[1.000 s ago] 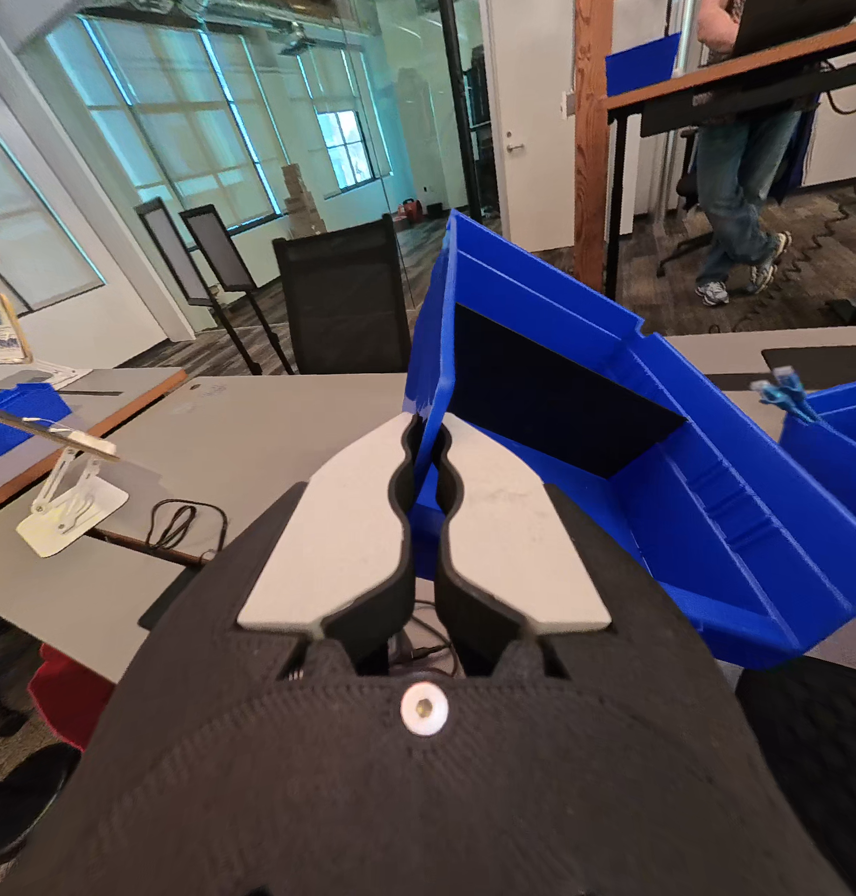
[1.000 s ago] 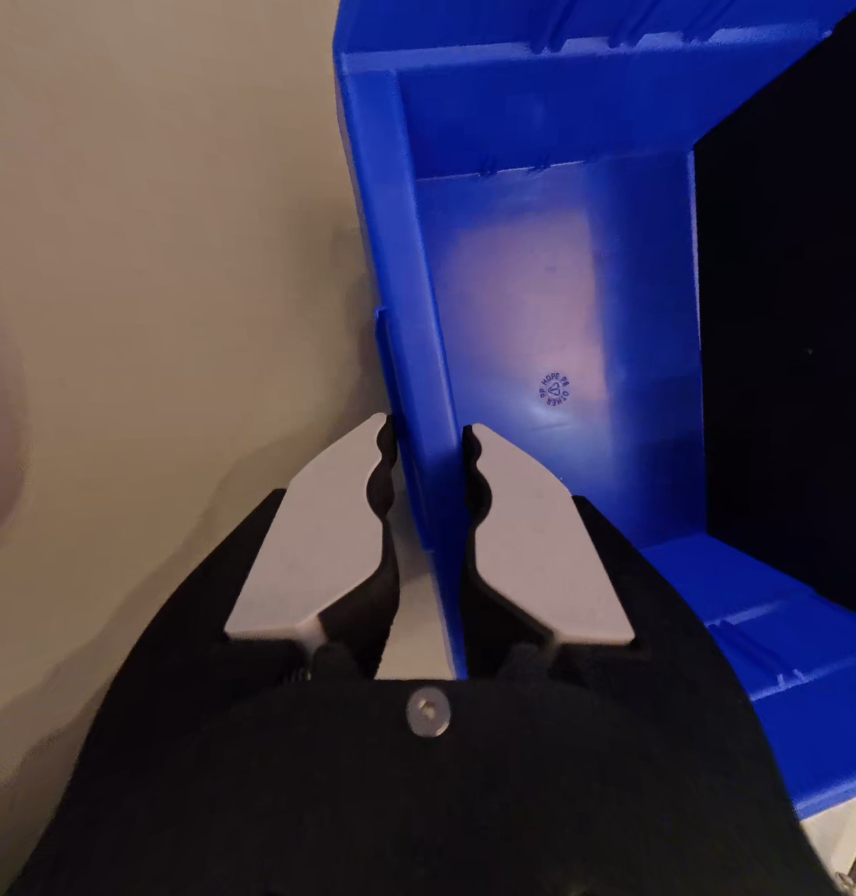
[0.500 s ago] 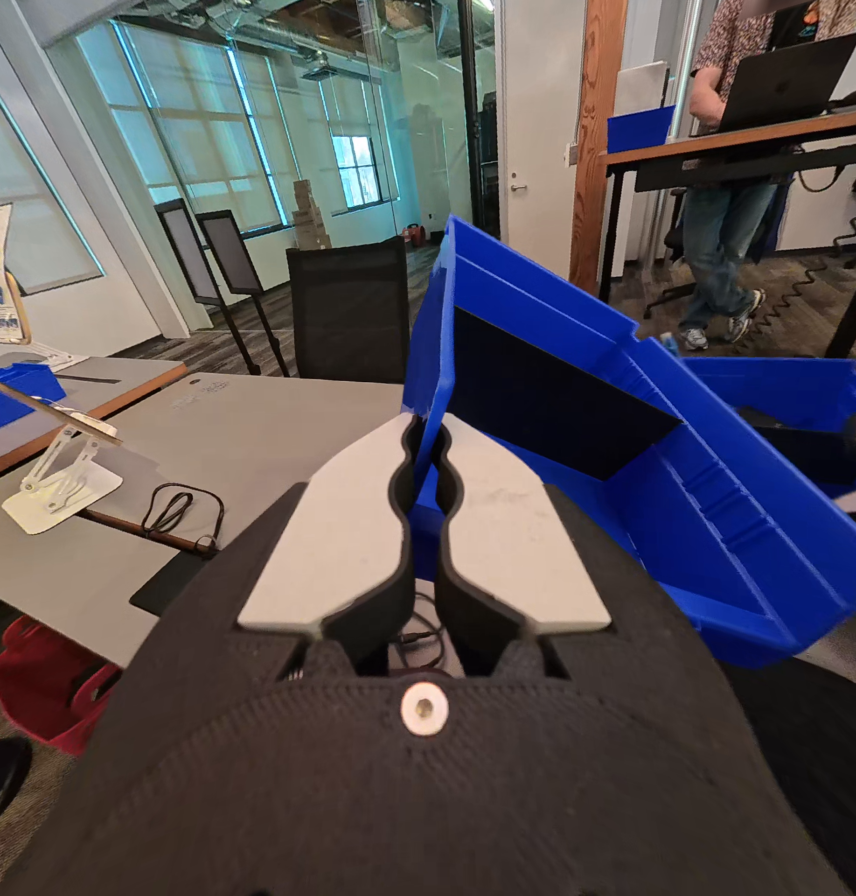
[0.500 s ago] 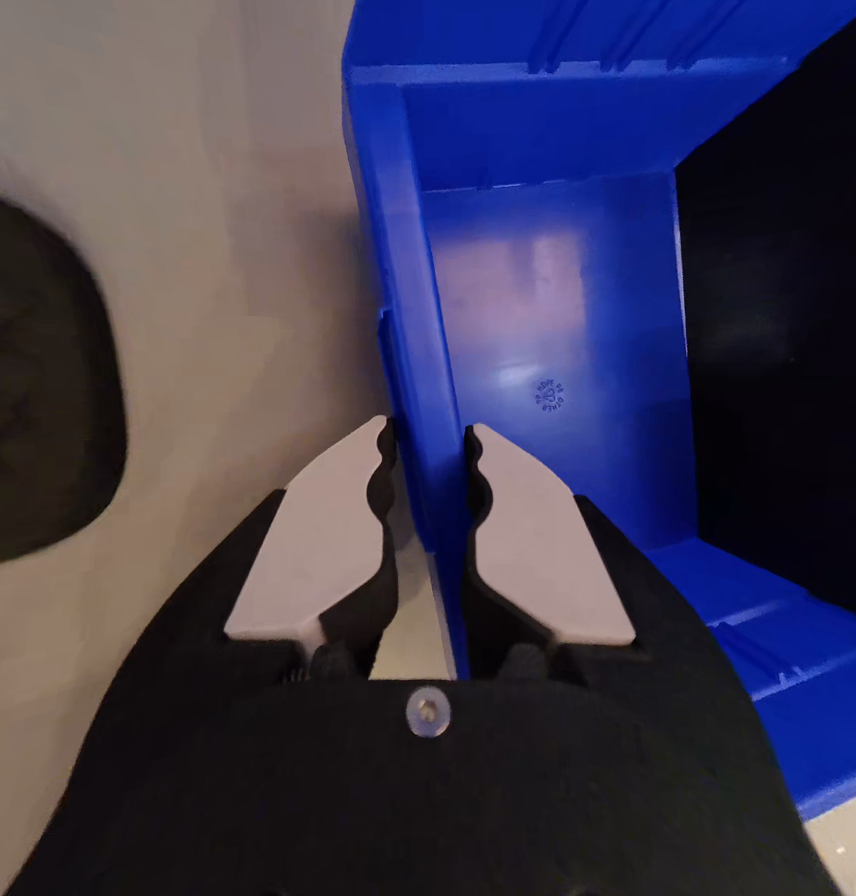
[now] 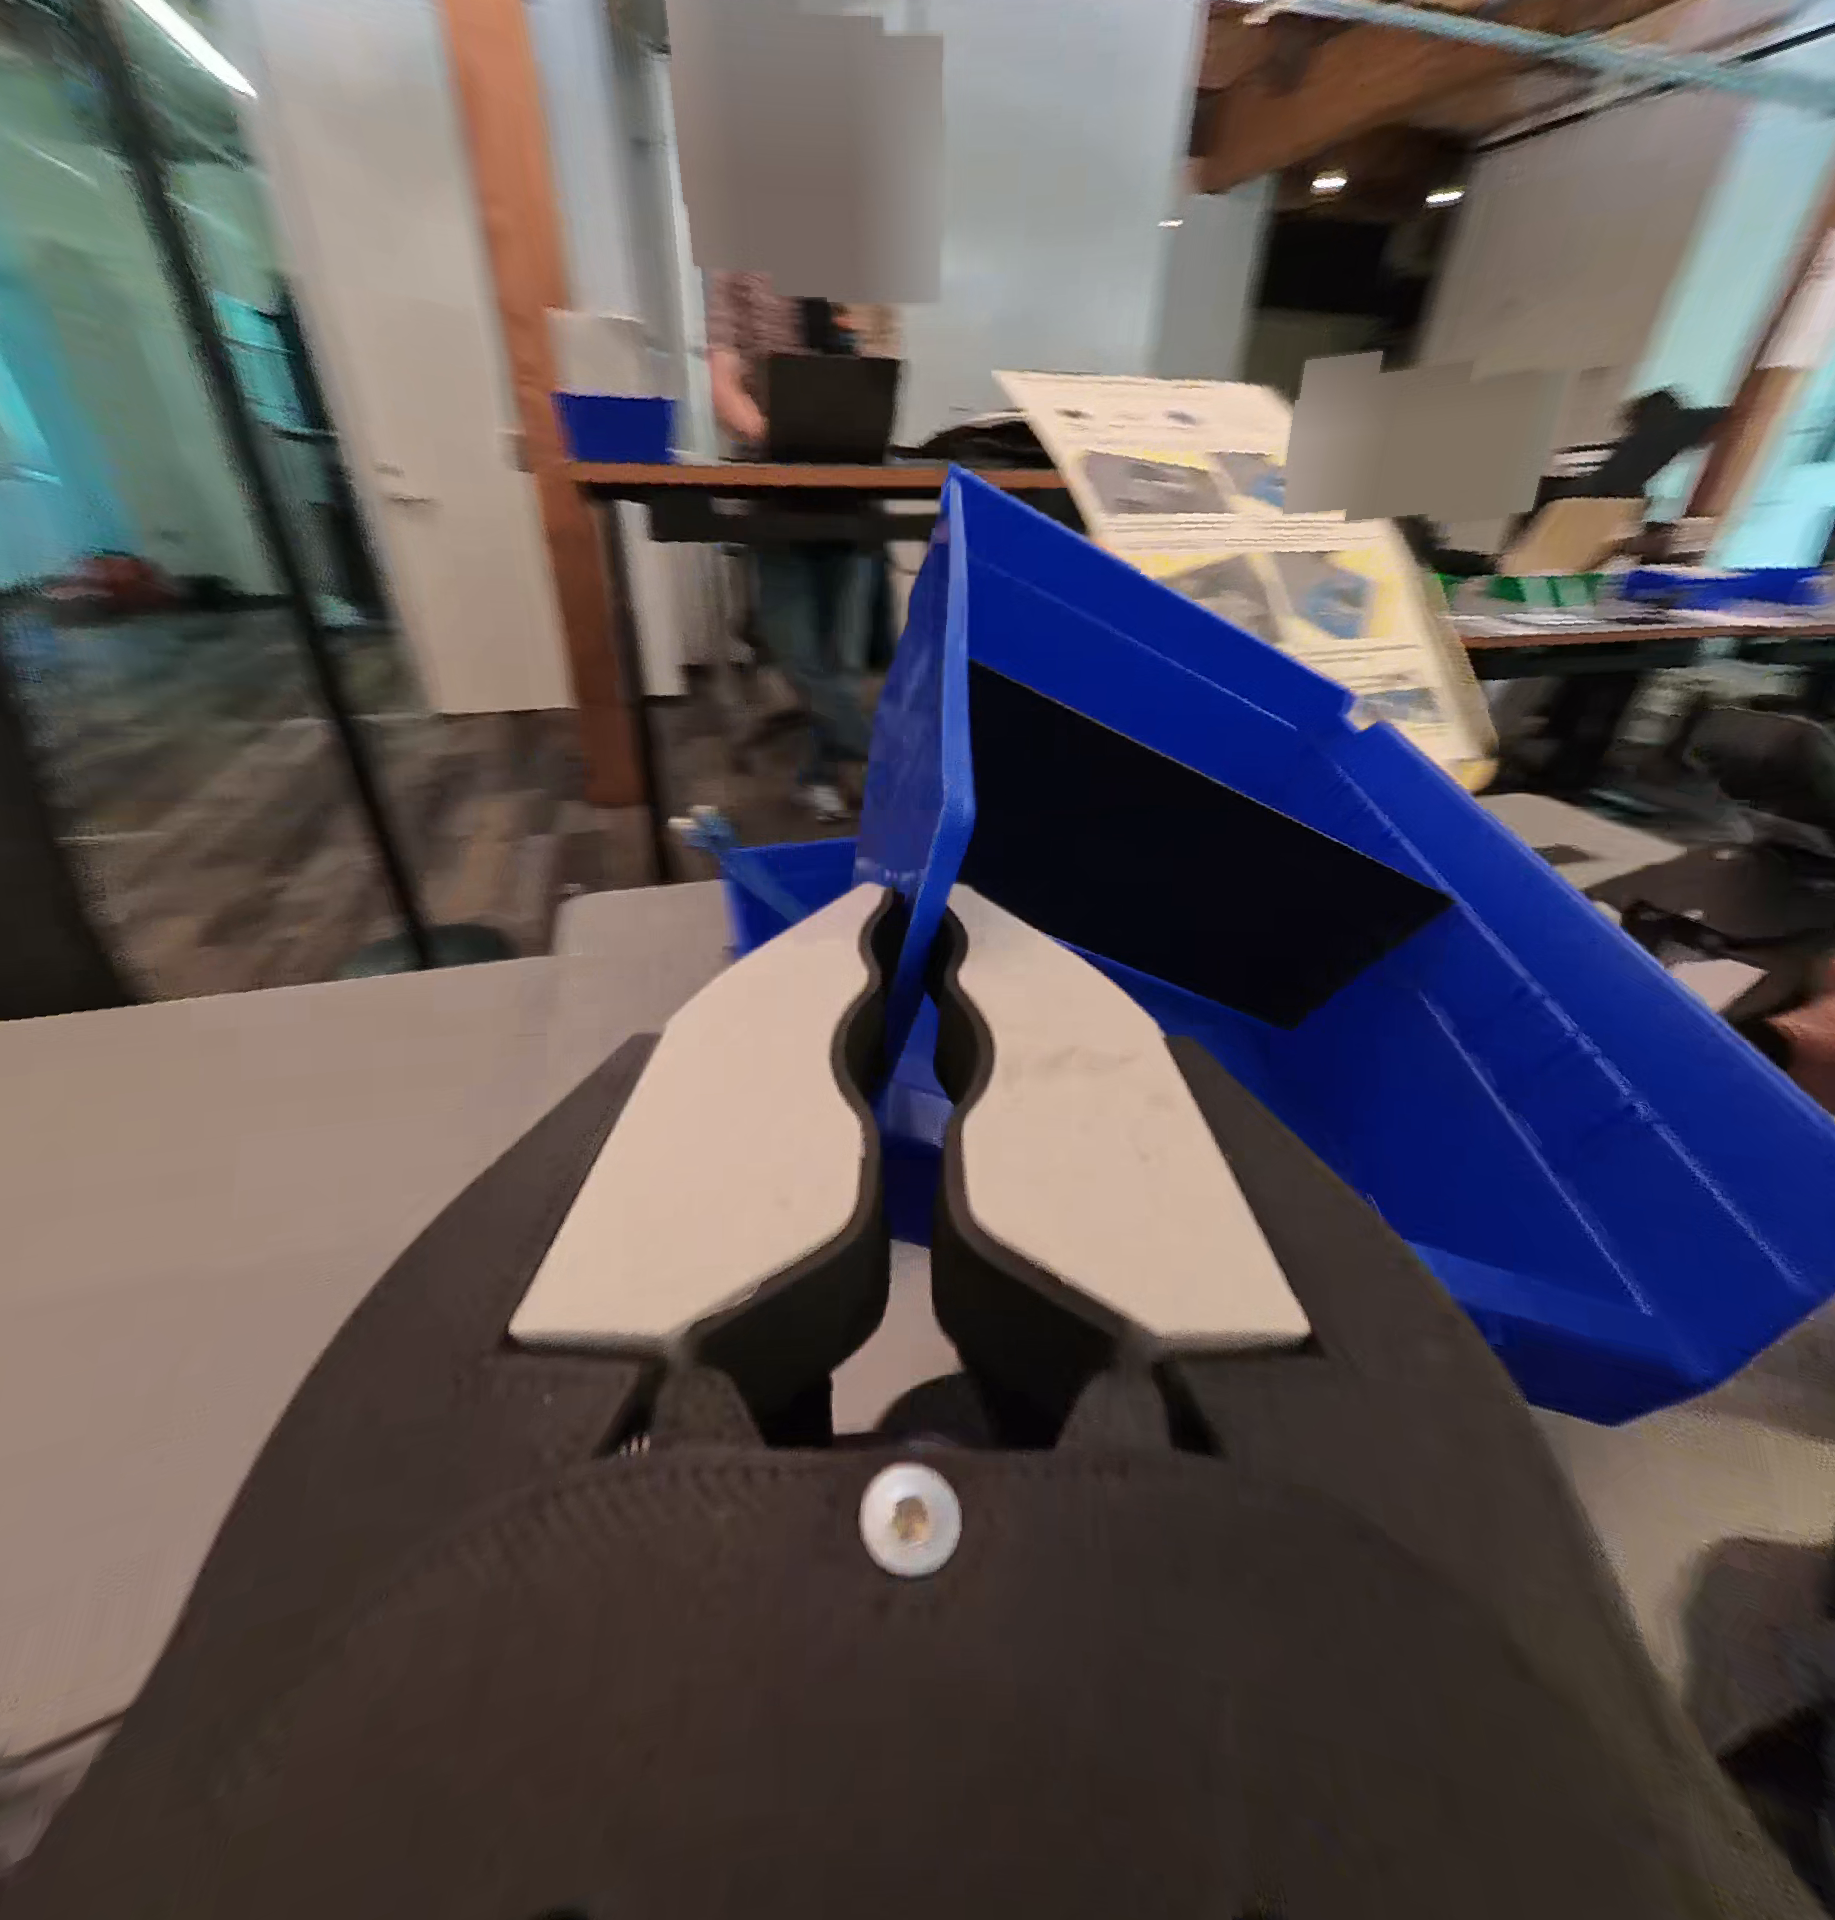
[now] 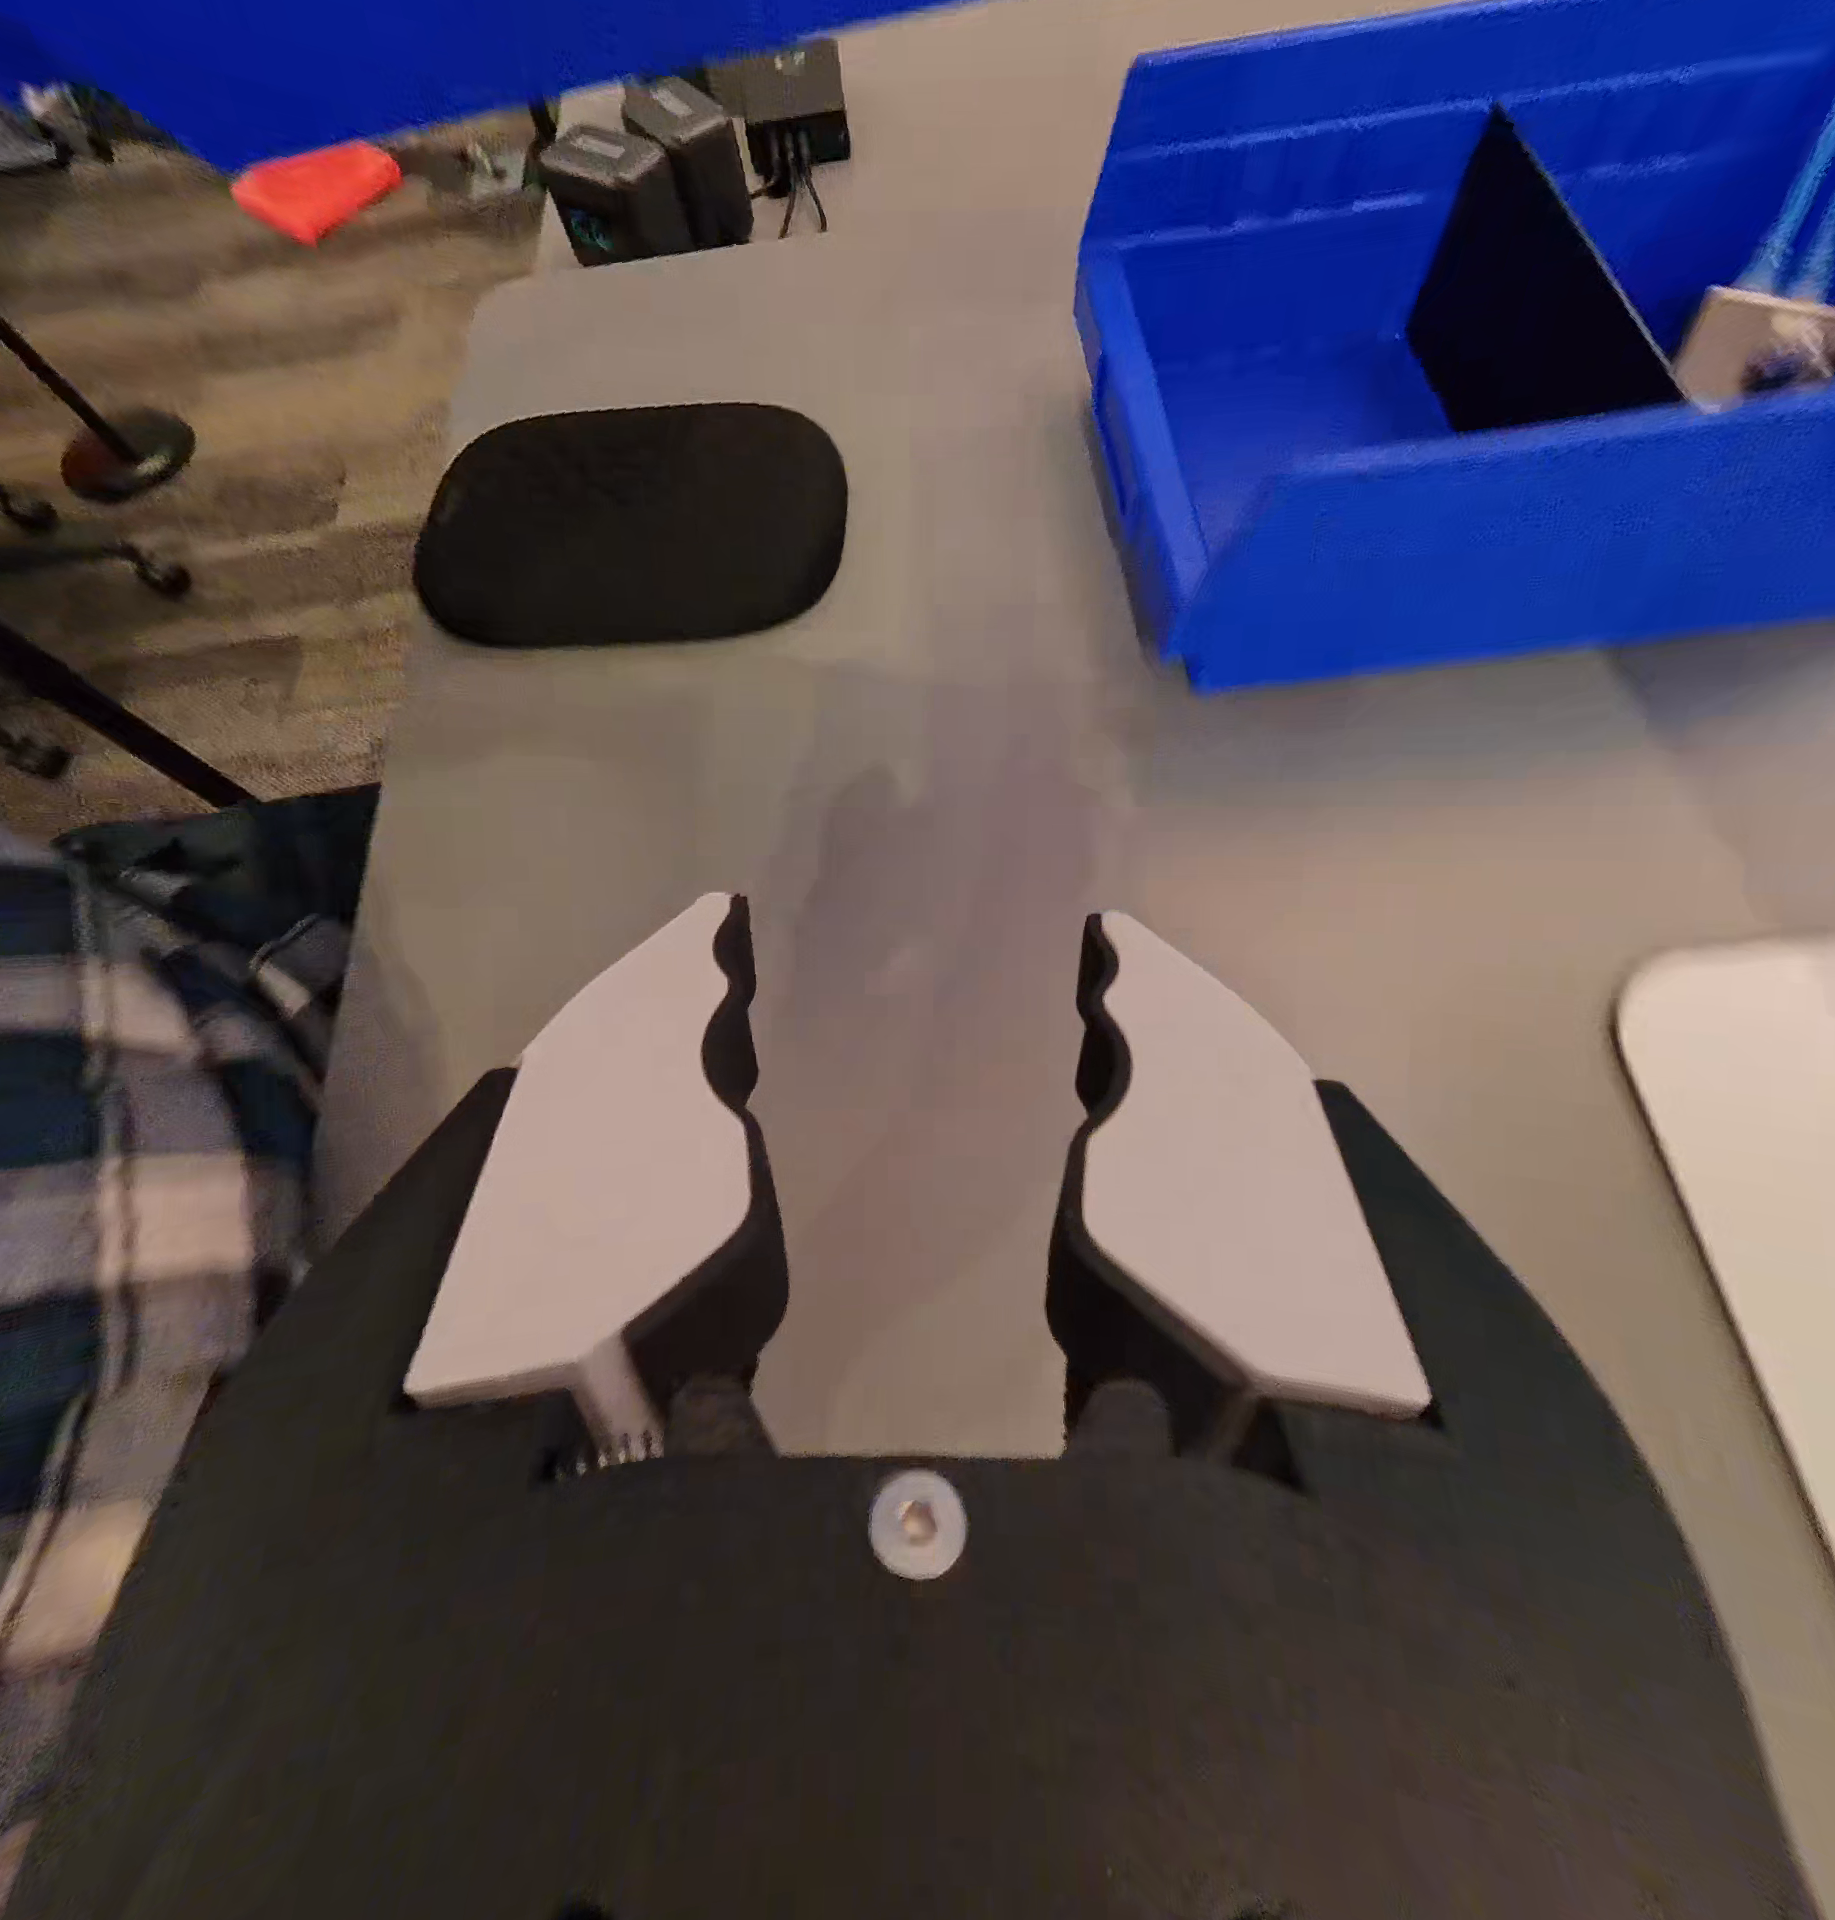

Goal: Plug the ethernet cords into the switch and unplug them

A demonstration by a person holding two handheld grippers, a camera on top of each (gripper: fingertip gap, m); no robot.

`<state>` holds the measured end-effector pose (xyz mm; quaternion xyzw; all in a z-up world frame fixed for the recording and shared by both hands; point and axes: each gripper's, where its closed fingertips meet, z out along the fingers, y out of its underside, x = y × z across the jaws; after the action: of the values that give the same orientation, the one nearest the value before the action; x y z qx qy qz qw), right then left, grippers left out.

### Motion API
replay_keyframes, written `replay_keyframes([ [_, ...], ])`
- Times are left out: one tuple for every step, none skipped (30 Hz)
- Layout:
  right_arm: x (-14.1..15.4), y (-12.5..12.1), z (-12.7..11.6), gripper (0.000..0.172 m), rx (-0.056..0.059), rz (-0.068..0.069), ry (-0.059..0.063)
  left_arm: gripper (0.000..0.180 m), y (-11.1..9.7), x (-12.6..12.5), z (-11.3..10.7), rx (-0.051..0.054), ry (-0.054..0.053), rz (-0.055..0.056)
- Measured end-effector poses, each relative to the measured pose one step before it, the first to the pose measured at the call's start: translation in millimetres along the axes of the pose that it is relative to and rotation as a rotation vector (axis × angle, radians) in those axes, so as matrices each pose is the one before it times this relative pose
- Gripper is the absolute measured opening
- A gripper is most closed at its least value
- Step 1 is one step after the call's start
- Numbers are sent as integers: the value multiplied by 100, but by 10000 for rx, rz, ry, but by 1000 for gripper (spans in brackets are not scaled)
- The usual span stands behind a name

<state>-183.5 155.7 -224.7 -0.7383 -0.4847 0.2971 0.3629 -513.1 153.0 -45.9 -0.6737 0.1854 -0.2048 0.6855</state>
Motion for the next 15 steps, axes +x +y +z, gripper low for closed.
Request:
replay_keyframes([
  [-121, 1200, -2155, 62, 243, 227, 192, 3, 662, 1795, 1564, -77, 595, -144],
  [-266, 1061, -2068, 62, 272, 236, 94, 3, 872, 1786, 1770, -126, 564, -171],
  [-249, 970, -1982, 63, 262, 254, 135, 4, 1048, 1737, 1928, -183, 546, -220],
  [-124, 877, -1910, 63, 289, 263, 248, 4, 1152, 1632, 2021, -230, 477, -168],
  [27, 810, -1833, 64, 301, 284, 342, 4, 1144, 1592, 2038, -288, 440, -45],
  [-73, 793, -1674, 64, 254, 345, 204, 4, 1086, 1522, 2052, -254, 399, 8],
  [-68, 782, -1517, 65, 221, 379, 185, 4, 1128, 1416, 2053, -290, 362, -10],
  [161, 780, -1410, 64, 199, 342, 346, 4, 954, 1268, 1944, -210, 306, 20],
  [161, 830, -1256, 64, 118, 295, 299, 4, 920, 1124, 1877, -119, 251, -5],
  [163, 815, -1114, 65, 72, 256, 274, 4, 1038, 1023, 1817, -163, 222, -132],
  [188, 745, -984, 65, 76, 237, 286, 4, 814, 873, 1565, -55, 237, -162],
  [113, 671, -840, 65, 84, 192, 232, 3, 731, 658, 1390, -61, 201, -147],
  [11, 683, -684, 65, 28, 147, 177, 3, 704, 579, 1284, -99, 191, -126],
  [24, 661, -566, 66, -18, 102, 211, 3, 610, 474, 1161, -72, 192, -111],
  [-17, 584, -439, 67, -27, 77, 201, 2, 626, 348, 1066, -108, 151, -148],
])
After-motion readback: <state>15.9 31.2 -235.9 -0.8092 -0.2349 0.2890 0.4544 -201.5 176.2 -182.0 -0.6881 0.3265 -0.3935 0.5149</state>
